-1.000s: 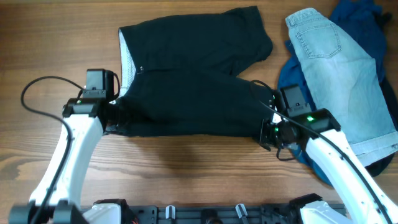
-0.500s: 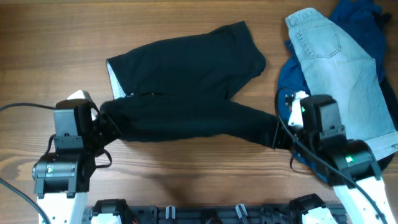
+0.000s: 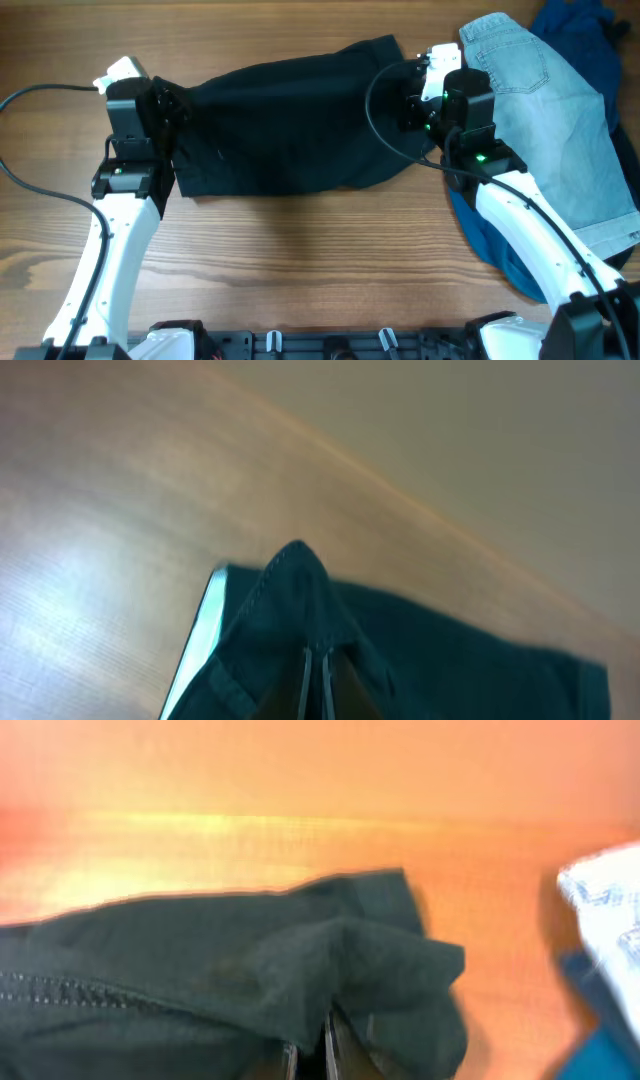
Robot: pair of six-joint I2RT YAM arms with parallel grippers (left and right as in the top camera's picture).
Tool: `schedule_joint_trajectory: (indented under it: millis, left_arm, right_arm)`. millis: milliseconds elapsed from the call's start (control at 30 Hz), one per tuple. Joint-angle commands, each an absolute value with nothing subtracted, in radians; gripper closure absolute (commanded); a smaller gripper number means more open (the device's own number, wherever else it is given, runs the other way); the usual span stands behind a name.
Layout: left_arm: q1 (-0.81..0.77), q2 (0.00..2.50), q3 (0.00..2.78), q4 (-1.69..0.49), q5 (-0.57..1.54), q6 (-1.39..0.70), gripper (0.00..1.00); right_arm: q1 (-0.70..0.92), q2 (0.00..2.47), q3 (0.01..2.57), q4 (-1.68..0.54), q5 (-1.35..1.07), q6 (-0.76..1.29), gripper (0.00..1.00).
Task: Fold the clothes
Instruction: 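Fold the leg hems up onto the waistband with both grippers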
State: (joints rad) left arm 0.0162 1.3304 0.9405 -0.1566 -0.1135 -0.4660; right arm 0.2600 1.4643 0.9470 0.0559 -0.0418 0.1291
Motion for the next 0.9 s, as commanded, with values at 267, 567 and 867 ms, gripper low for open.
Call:
schedule_joint_trajectory:
  millis: [267,567,867]
  left_arm:
    - [0.025,1.625,0.953,0.216,-0.192,-0.423,0.96]
    - [0.025,1.831,0.953,0.498,-0.204,-0.423,0.94]
    - [0.025,1.86,0.954,0.529,-0.233,-0.362,0.0]
  right_arm:
    - [0.255,1.784,0.958,0.435,0.001,0.079,0.96]
    - [0.255,2.05,0.967,0.794,0.012,0.078,0.96]
    - [0.255,2.102,1.139,0.753,0.012,0.079,0.01]
